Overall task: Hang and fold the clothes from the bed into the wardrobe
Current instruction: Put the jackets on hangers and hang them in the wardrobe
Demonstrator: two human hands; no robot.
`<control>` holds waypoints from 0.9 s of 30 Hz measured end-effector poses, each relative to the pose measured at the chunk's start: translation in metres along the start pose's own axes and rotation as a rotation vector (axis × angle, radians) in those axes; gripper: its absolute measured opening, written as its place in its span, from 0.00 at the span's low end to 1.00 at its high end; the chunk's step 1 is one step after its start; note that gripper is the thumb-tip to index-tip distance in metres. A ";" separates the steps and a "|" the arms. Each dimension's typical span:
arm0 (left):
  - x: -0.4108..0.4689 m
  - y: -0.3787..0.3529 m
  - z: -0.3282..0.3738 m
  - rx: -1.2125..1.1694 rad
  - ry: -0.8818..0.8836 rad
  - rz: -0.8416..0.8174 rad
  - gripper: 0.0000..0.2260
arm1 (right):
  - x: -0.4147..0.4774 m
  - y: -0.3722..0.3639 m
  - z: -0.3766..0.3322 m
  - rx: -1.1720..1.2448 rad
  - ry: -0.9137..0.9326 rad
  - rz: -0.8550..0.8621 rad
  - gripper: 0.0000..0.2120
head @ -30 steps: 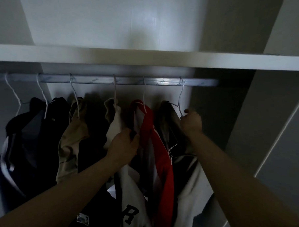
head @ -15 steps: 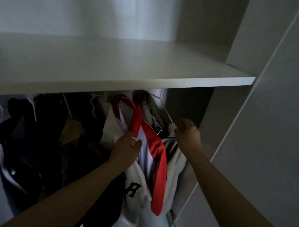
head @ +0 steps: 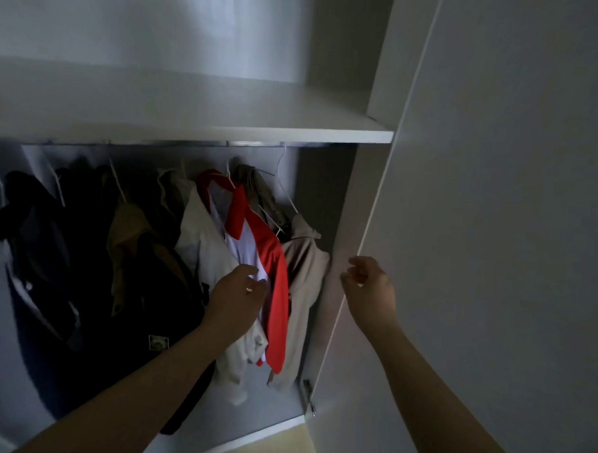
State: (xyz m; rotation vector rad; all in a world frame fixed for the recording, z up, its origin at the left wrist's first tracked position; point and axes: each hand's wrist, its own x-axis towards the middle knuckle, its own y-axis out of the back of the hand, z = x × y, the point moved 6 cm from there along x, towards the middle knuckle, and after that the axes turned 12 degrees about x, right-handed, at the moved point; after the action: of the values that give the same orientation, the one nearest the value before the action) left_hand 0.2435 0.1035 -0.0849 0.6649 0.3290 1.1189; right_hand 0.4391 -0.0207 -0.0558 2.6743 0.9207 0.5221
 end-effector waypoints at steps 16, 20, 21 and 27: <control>-0.178 -0.037 0.075 -0.103 -0.064 -0.066 0.10 | -0.154 0.158 0.001 0.090 -0.016 0.079 0.11; -0.197 -0.036 0.089 -0.147 -0.121 -0.098 0.08 | -0.183 0.186 -0.011 0.061 -0.012 0.125 0.11; -0.201 -0.034 0.093 -0.160 -0.135 -0.104 0.07 | -0.187 0.192 -0.014 0.056 -0.008 0.143 0.11; -0.236 -0.040 0.107 -0.225 -0.180 -0.152 0.06 | -0.217 0.227 -0.023 0.058 -0.010 0.221 0.11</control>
State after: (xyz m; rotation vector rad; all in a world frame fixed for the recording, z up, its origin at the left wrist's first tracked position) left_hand 0.2333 -0.1561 -0.0482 0.5271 0.0958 0.9268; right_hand 0.3926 -0.3282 -0.0079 2.8465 0.6502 0.5344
